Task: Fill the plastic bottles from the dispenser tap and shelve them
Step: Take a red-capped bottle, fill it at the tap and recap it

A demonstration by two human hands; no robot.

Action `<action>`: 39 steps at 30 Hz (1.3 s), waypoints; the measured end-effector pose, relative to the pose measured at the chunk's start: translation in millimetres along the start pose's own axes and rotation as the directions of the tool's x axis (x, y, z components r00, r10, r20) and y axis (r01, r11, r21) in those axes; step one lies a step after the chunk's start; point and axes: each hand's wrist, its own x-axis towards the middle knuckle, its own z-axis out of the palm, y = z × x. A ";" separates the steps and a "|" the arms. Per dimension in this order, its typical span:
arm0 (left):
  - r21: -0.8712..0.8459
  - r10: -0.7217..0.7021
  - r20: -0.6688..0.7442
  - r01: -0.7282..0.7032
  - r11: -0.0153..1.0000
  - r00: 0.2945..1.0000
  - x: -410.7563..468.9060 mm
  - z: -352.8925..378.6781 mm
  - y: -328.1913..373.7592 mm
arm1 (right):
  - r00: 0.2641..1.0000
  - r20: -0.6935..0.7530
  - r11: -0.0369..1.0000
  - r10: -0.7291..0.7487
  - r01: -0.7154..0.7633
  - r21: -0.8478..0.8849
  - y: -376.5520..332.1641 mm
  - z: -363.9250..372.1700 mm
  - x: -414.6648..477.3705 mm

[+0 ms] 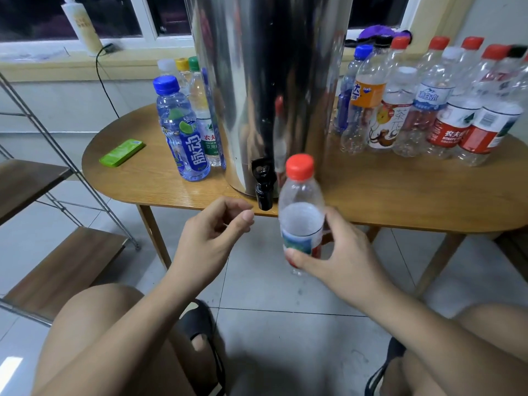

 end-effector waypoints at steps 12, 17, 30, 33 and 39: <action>0.116 0.065 0.085 -0.075 0.990 0.994 -3.6 -6.5 5.2 | 0.908 0.398 0.955 0.132 -0.009 -0.297 18.7 16.9 2.8; 0.157 0.057 0.227 -0.094 0.983 0.972 -5.8 -4.2 0.3 | 0.894 0.429 0.963 0.130 -0.011 -0.269 19.2 15.8 2.1; 0.365 0.087 0.210 -0.161 0.917 0.974 -0.3 -2.1 -3.7 | 0.924 0.375 0.949 0.081 0.044 -0.313 11.6 19.1 0.2; 0.418 0.066 0.169 -0.133 0.899 0.983 -2.4 0.3 -2.9 | 0.934 0.348 0.928 0.075 0.062 -0.367 11.0 22.3 -0.7; 0.572 0.030 0.132 -0.100 0.814 0.991 -3.2 4.7 -5.7 | 0.949 0.313 0.888 0.033 0.116 -0.445 9.4 29.7 -2.8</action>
